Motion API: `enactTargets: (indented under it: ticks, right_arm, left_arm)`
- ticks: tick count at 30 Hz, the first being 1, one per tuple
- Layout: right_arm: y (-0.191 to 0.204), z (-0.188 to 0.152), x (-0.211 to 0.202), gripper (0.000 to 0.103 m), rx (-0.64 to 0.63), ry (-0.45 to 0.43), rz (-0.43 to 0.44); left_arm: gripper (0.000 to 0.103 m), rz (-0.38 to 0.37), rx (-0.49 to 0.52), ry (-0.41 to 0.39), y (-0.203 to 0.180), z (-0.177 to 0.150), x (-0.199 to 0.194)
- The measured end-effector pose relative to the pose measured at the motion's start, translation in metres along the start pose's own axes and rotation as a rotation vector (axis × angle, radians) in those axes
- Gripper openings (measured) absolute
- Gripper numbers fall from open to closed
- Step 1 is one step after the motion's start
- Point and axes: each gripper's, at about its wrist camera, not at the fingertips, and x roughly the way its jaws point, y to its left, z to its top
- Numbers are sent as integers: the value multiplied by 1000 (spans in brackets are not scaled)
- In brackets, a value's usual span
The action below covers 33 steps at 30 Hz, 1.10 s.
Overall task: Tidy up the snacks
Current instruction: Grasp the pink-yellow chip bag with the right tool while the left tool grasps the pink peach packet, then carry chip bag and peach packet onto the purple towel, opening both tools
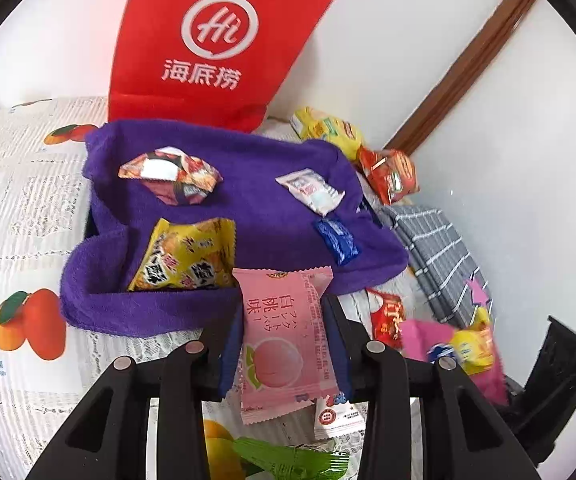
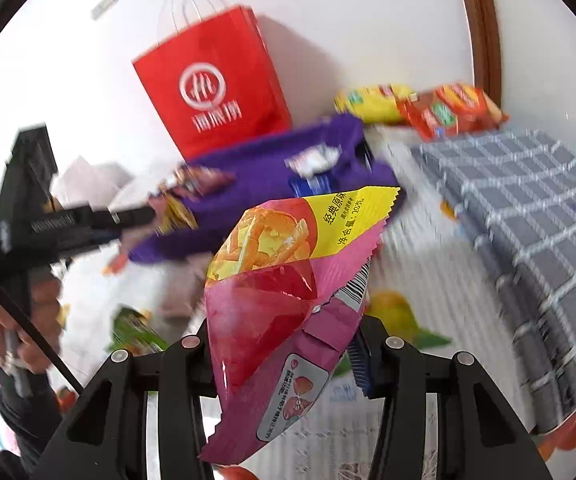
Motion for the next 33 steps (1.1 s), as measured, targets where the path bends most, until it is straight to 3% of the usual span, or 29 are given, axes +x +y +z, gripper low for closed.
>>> enactTargets:
  ticks: [8,16,24,29,33]
  right_arm:
    - [19,51,4,47,-54,-75,-7]
    - [40,91,42,47,-82,-92,68]
    - [53,120,102,47,-80,-38,134]
    - [39,111,148,47,-9,73,167]
    - [27,103,163,47,41,124,209]
  left_arm:
    - [37,46,-79,-137,24,8,-28]
    - [37,110,-188,-220,54,14,-43]
    - [37,154,-281,-275,79,14,-51]
    - [37,174,-282,-267,81,14,-45]
    - [37,179,-262,-239,75,13,-36]
